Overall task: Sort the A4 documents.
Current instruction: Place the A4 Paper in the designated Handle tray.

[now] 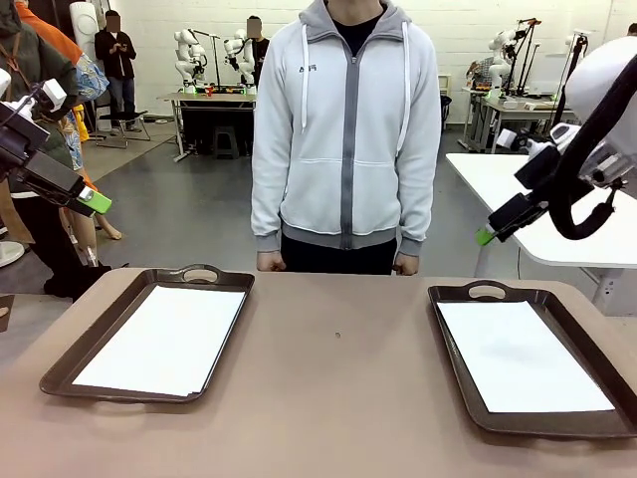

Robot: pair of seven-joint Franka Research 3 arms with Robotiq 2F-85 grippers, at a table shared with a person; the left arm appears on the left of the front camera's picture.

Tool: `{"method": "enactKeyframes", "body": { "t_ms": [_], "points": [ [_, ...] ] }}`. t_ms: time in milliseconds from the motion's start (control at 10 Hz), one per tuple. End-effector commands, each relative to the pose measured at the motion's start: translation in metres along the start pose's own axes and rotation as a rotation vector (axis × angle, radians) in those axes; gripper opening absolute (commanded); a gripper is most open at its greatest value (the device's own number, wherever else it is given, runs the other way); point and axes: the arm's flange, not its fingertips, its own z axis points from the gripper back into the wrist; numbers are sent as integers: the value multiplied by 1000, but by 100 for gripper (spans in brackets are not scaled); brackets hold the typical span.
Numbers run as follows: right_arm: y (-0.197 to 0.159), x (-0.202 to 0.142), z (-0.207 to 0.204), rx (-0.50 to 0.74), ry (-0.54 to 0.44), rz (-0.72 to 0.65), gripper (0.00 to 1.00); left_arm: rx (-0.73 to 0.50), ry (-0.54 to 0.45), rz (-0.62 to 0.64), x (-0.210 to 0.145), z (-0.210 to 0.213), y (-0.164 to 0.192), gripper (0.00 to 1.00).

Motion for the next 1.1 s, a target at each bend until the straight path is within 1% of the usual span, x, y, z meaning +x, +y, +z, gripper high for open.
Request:
{"method": "enactKeyframes", "body": {
  "t_ms": [0,200,300,500,700,1000],
  "points": [
    [15,-32,15,85,-96,110,100,-4,2,-1,0,0,-1,100],
    [33,-40,31,95,-136,172,100,-4,2,-1,0,0,-1,100],
    [37,-41,40,140,-117,178,100,-4,2,-1,0,0,-1,100],
    [33,-41,54,211,-49,164,100,-4,2,-1,0,0,-1,100],
    [28,-42,54,248,-24,154,100,-4,2,-1,0,0,-1,100],
    [26,-38,55,255,-23,161,100,-4,2,-1,0,0,-1,100]
  ]
}}
